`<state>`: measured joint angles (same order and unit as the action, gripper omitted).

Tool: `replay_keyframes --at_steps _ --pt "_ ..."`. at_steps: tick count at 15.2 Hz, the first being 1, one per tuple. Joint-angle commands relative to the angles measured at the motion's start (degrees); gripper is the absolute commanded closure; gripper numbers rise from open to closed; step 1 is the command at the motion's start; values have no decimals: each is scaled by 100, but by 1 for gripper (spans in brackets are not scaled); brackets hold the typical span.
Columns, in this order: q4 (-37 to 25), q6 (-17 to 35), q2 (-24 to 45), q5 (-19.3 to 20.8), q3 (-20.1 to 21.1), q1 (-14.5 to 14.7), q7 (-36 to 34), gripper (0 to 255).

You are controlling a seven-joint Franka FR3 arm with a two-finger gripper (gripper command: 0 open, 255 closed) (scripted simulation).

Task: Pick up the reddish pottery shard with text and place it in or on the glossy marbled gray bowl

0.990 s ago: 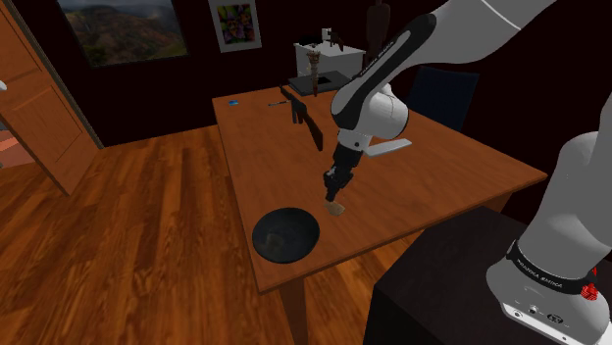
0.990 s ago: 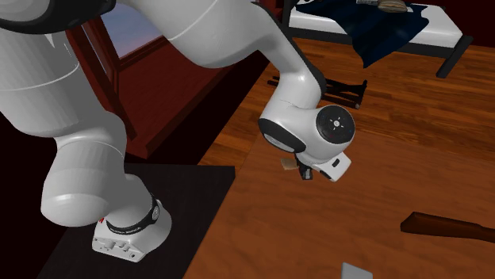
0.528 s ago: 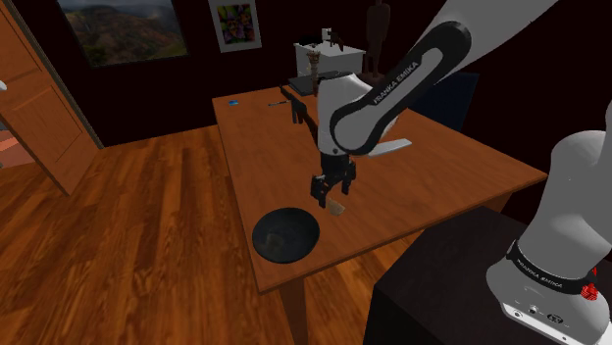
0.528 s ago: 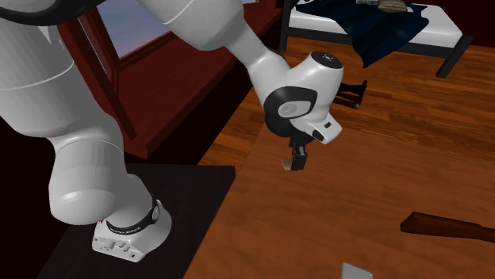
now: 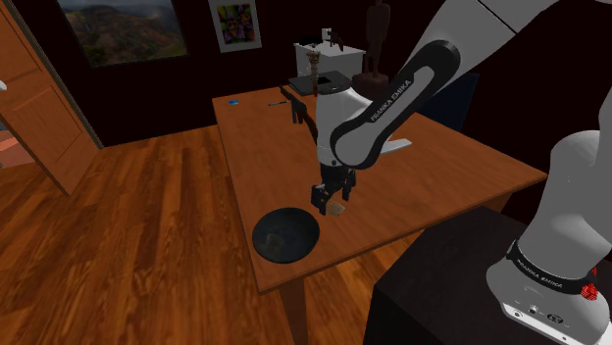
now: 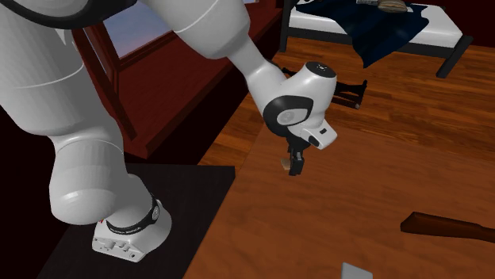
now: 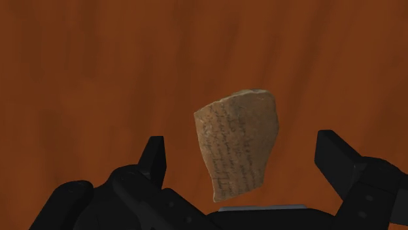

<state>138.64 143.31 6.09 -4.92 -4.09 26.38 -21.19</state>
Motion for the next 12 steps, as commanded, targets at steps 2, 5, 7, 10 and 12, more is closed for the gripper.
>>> replay_keyframes --at_steps 2,5,7,10,12 --pt "3 9 4 0 1 1 -2 0" --pt "3 8 4 0 0 1 -1 255" --pt "3 8 4 0 0 1 -1 255" --pt "-9 -7 2 2 -2 -1 0 255" --pt "-14 -14 -1 4 1 2 -7 255"
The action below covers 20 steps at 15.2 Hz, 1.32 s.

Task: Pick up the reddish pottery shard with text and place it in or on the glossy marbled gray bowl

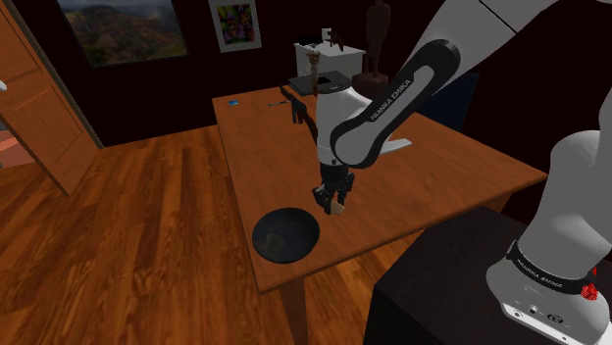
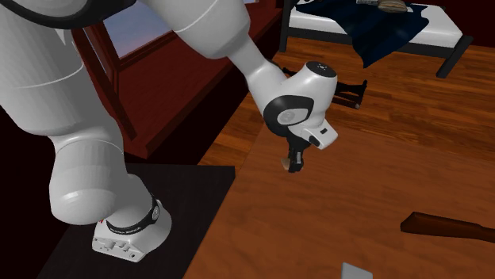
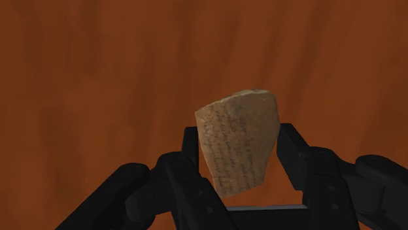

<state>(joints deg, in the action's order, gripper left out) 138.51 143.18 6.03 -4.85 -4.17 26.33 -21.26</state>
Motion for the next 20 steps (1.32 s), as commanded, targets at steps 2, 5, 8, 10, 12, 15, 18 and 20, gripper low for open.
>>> replay_keyframes --at_steps 2,5,8,10,12,15,18,20 --pt "17 22 11 -6 8 6 6 255" --pt "-19 -210 -188 40 -2 8 -35 255" --pt "-66 -444 -377 82 -8 8 -72 255" --pt "-104 -602 -498 108 -11 8 -94 255" --pt "-147 -760 -613 131 -13 7 -115 255" --pt "-222 -997 -777 162 -14 5 -145 255" --pt "-308 -1236 -930 189 -14 2 -171 255" --pt "-372 -1394 -1026 205 -14 1 -187 255"
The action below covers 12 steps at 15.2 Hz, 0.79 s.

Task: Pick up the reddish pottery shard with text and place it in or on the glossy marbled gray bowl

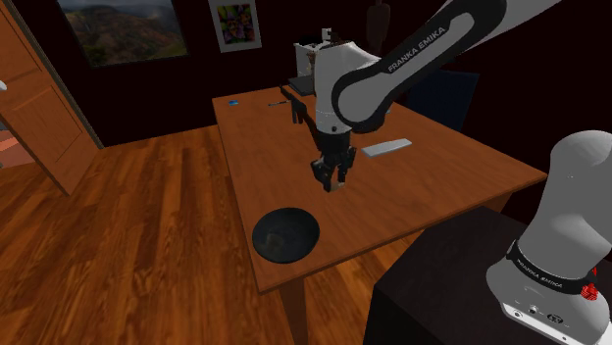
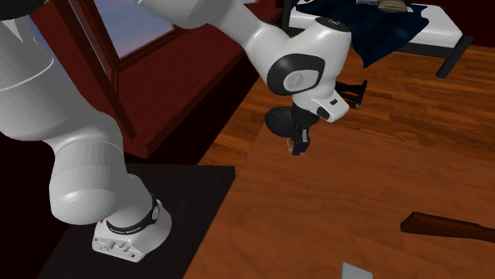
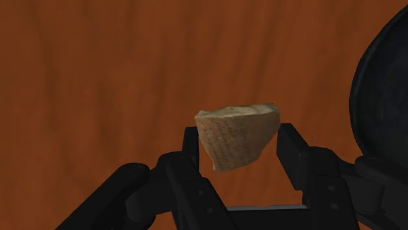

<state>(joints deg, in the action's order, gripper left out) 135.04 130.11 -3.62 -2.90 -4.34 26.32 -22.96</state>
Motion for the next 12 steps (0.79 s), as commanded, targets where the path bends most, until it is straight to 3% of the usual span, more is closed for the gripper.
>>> replay_keyframes --at_steps 1,5,11,12 --pt "-58 -167 -108 18 4 1 -25 255" --pt "-201 -475 -274 43 7 -2 -52 255" --pt "-864 -575 258 -30 432 374 -812 255" --pt "-675 -529 120 -24 360 309 -671 255"
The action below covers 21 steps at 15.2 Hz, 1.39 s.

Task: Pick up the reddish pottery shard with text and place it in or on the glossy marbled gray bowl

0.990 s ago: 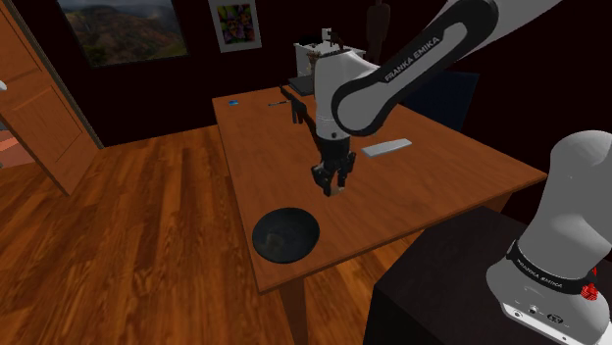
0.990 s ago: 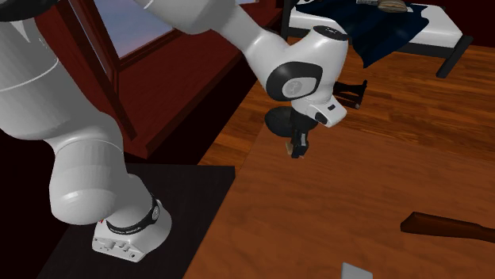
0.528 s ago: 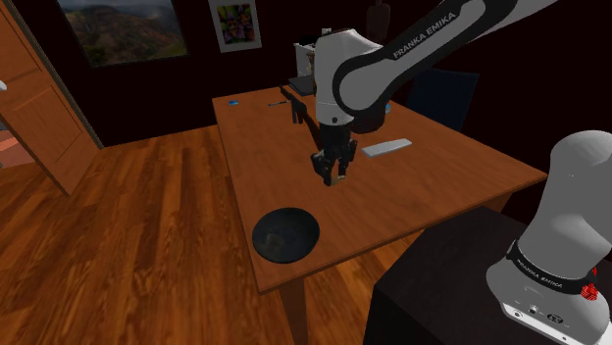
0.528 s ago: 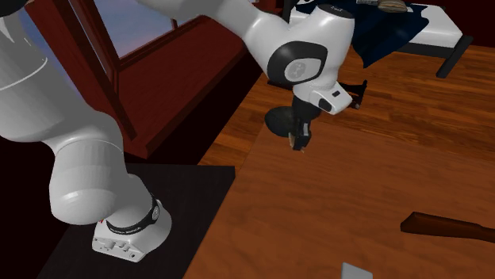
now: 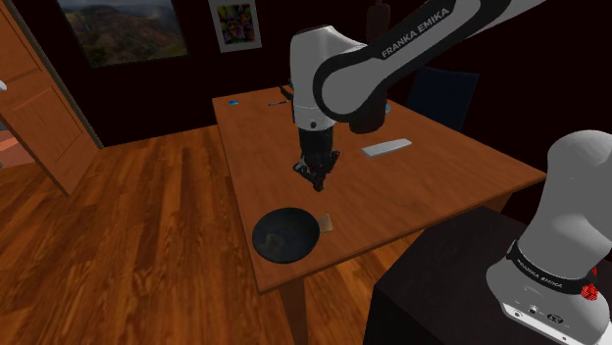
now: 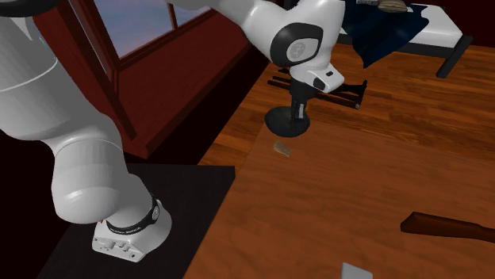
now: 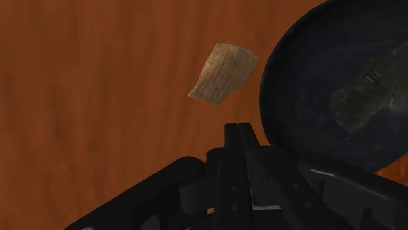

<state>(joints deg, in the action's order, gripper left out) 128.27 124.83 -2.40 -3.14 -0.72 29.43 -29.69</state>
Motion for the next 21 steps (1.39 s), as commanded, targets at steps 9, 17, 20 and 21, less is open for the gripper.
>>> replay_keyframes --at_steps 9,17,20,21 --pt "1550 2452 209 -699 -165 256 7002 0" --pt "1540 2963 734 -903 -99 269 7148 0" --pt "1540 2963 734 -903 -99 269 7148 0" --pt "1540 2963 734 -903 -99 269 7148 0"
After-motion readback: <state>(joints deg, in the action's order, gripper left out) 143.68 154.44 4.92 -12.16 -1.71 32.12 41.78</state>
